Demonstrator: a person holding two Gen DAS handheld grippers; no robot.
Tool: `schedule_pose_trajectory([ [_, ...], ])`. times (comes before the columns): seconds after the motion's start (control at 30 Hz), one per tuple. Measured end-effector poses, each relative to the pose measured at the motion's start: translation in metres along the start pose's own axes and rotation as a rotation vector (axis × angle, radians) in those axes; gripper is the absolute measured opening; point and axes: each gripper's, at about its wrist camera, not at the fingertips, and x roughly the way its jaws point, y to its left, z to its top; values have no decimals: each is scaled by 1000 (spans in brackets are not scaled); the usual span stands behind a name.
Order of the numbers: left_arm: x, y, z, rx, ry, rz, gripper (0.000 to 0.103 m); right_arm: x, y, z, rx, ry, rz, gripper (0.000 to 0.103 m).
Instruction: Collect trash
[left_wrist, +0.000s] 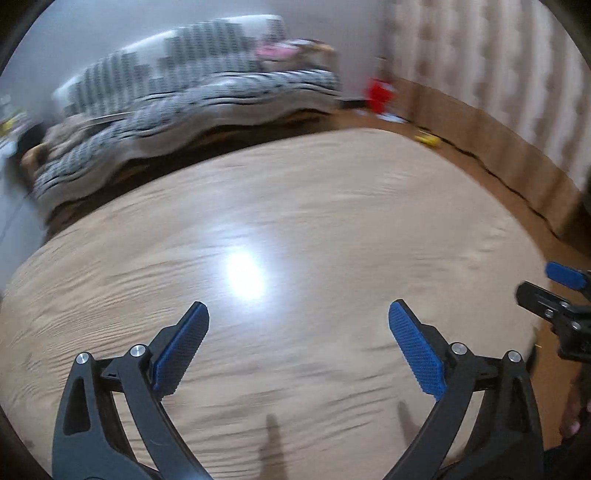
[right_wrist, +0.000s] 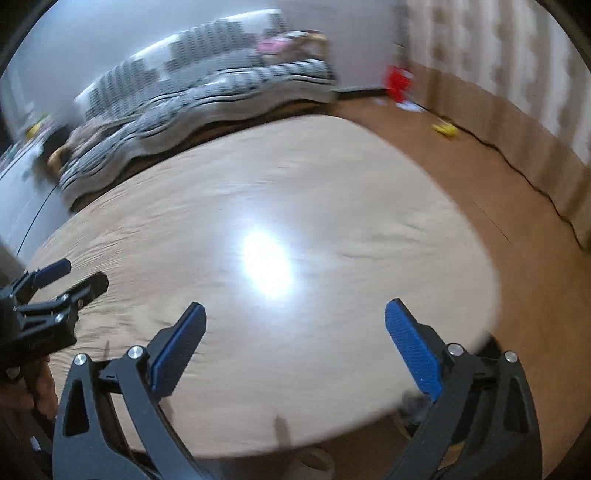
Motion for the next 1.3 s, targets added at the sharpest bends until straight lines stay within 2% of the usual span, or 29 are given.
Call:
schedule_pose_trajectory([
  [0.17,-24,93,-31,-112,-15,108,95,18,106,7,-124,22,96,95],
  [0.3,-41,142,-51,-174,-19,136,95,22,172,5,-219,17,132,95],
  [0.47,-48,188,-62,-243,-5,170,95,37,227,6,-272,35,151,95],
  [0.7,-50,210,-70,-276,-6,178,95,53,255,7,-288,42,146,95],
  [1.3,-40,213,-65,-279,1,149,95,59,240,6,-278,63,128,96],
])
